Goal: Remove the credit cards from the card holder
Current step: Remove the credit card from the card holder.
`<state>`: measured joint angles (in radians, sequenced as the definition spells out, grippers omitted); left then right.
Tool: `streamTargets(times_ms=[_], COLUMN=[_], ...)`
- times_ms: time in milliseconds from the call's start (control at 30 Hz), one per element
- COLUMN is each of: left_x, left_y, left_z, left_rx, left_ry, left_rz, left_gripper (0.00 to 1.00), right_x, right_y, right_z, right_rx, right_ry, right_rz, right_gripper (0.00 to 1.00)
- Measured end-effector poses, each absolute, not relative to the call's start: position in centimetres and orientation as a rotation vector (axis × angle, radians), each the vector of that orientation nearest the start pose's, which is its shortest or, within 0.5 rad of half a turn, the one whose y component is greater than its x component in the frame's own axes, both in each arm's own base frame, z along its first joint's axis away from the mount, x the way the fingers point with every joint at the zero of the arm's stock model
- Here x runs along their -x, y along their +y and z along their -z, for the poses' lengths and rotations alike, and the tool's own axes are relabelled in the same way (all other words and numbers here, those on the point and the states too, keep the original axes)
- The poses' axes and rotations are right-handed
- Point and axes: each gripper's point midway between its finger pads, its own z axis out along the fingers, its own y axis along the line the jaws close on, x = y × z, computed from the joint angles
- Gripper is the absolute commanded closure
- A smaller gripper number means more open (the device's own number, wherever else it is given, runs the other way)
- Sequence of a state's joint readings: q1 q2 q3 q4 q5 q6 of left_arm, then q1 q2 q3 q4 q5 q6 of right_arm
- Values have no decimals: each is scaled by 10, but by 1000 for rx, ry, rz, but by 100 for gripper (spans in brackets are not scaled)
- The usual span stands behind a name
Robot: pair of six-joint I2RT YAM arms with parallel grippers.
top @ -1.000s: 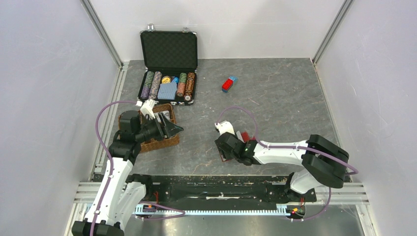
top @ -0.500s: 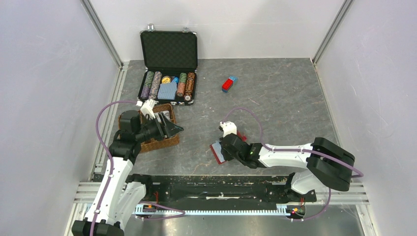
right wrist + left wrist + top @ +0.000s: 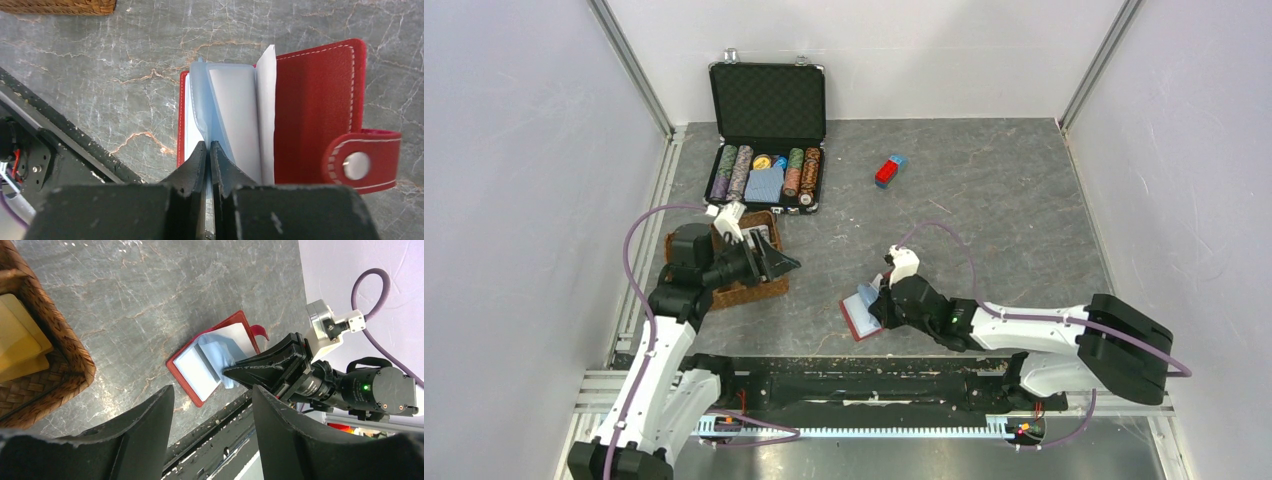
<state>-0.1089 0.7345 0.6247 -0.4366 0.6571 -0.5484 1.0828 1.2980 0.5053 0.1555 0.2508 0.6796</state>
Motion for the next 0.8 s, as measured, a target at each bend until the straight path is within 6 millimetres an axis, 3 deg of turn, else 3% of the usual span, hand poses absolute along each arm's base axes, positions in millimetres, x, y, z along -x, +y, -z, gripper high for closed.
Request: streamTargets(times_ms=[400,800], left_x=[-174,-160], left_y=[-202,-241], left_z=[-163,-139], left_rx=[-185,-214], left_ry=[2347,2450], left_rz=[1117,1113], left_gripper=[34,34], right_x=[-168,-165], right_y=[271,233], right_z=[-49,-39], right_rx=[128,-22], right_ry=[2246,2199], right_rz=[-907,-991], right_gripper=[95,95])
